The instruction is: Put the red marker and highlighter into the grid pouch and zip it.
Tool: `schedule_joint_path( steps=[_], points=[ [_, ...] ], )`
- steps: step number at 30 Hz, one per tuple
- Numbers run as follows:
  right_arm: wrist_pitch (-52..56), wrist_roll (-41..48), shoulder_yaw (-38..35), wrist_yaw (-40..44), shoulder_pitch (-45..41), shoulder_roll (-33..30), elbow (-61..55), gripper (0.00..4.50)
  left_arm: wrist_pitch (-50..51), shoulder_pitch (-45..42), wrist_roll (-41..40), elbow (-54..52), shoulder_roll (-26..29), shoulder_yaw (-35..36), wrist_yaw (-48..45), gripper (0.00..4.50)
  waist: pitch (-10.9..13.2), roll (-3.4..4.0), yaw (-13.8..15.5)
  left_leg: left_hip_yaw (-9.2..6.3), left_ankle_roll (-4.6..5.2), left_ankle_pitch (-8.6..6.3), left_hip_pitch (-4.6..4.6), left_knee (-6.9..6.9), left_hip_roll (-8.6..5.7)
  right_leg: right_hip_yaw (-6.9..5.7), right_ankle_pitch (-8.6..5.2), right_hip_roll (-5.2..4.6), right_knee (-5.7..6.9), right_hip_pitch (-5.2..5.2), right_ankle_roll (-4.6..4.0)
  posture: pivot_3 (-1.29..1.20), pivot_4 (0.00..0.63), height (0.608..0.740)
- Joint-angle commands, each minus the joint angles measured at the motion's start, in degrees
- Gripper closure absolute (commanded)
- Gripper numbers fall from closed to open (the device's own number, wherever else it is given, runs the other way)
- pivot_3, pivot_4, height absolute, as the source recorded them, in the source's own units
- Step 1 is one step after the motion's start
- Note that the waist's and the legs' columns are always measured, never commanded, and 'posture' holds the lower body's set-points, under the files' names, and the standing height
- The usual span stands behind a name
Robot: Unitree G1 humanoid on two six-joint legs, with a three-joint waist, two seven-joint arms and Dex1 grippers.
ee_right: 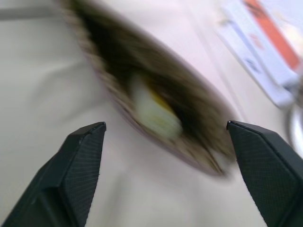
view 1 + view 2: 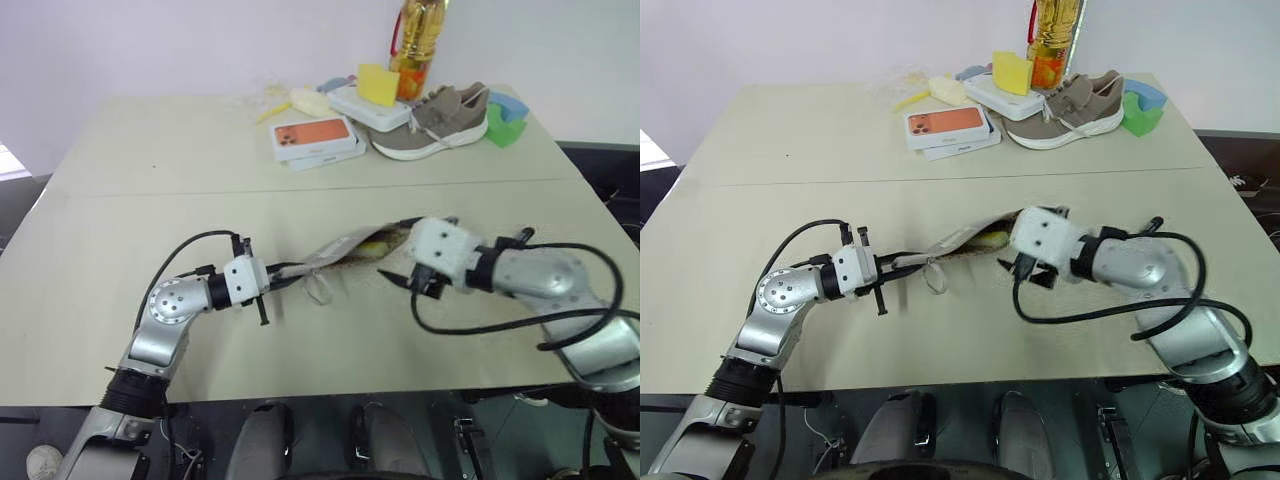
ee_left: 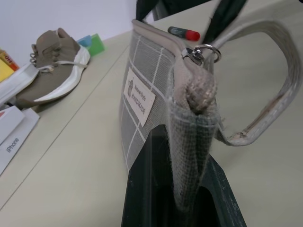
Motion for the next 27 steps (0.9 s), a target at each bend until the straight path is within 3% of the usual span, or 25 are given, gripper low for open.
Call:
schedule_joint_path(
  steps=[1, 5, 7, 11, 16, 20, 24, 27],
  points=[
    [7.09, 4.90, -12.63, -2.26, 2.83, 2.38, 0.12, 0.55, 0.17, -0.35, 0.49, -0.44, -1.97, 0.77, 3.58, 4.50, 0.01, -0.01, 0.07, 0.00, 0.00, 0.00, 0.00, 0.00, 0.01, 0.00, 0.00, -0.03, 0.00, 0.01, 0.00, 0.00, 0.150, 0.740],
    [15.43, 6.27, -21.48, -9.03, 3.48, 8.25, 6.88, 0.55, -0.35, -0.71, 2.60, 0.63, -4.09, 0.28, 6.91, 4.50, 0.00, -0.09, -0.14, 0.01, 0.00, 0.00, 0.05, 0.00, -0.01, 0.00, 0.00, -0.03, 0.02, 0.06, 0.00, 0.00, 0.150, 0.740],
    [20.83, 5.78, -25.68, -14.41, 1.77, 11.97, 10.50, 0.01, -0.49, -0.92, 3.46, 1.14, -4.85, -0.07, 8.00, 4.50, 0.01, -0.06, -0.22, 0.01, 0.00, 0.00, 0.10, 0.02, -0.01, 0.01, 0.02, 0.01, 0.04, 0.10, -0.03, 0.00, 0.150, 0.740],
    [26.70, 2.52, -32.24, -26.12, -1.22, 19.06, 14.31, 0.01, -0.43, -1.78, 4.70, 2.61, -6.41, -0.66, 9.54, 4.50, -0.01, -0.03, -0.27, 0.04, 0.00, 0.00, 0.09, -0.01, 0.00, 0.03, 0.02, 0.03, 0.07, 0.05, -0.03, 0.00, 0.150, 0.740],
    [27.35, 0.56, -34.69, -34.64, -0.58, 27.58, 17.44, 0.01, -0.91, -3.69, 4.81, 5.14, -8.14, -1.46, 9.48, 4.50, -0.04, 0.00, -0.21, 0.04, 0.00, 0.00, 0.07, -0.03, -0.02, 0.04, 0.02, 0.03, 0.06, 0.03, -0.03, 0.00, 0.150, 0.740],
    [25.63, 0.63, -35.08, -37.43, -1.50, 30.11, 19.86, 0.01, -1.40, -4.46, 5.10, 6.23, -8.79, -1.93, 9.67, 4.50, -0.04, 0.09, -0.26, 0.07, 0.00, 0.00, 0.07, -0.04, -0.03, 0.07, 0.03, 0.02, 0.08, 0.01, -0.02, 0.00, 0.150, 0.740],
    [24.52, 0.87, -35.67, -40.21, -2.68, 31.59, 22.26, 1.30, -1.52, -4.53, 5.01, 6.27, -8.98, -1.87, 9.88, 4.50, -0.04, 0.10, -0.28, 0.06, 0.00, 0.00, 0.07, -0.04, -0.03, 0.07, 0.02, 0.05, 0.08, 0.01, -0.02, 0.00, 0.150, 0.740],
    [23.80, 1.33, -35.36, -40.69, -3.05, 31.43, 22.09, 2.85, -1.61, -4.42, 5.01, 6.47, -8.83, -1.59, 10.11, 4.50, -0.05, 0.09, -0.31, 0.08, 0.00, 0.00, 0.07, -0.04, -0.03, 0.08, 0.02, 0.04, 0.07, 0.01, -0.02, 0.00, 0.150, 0.740]
  ],
)
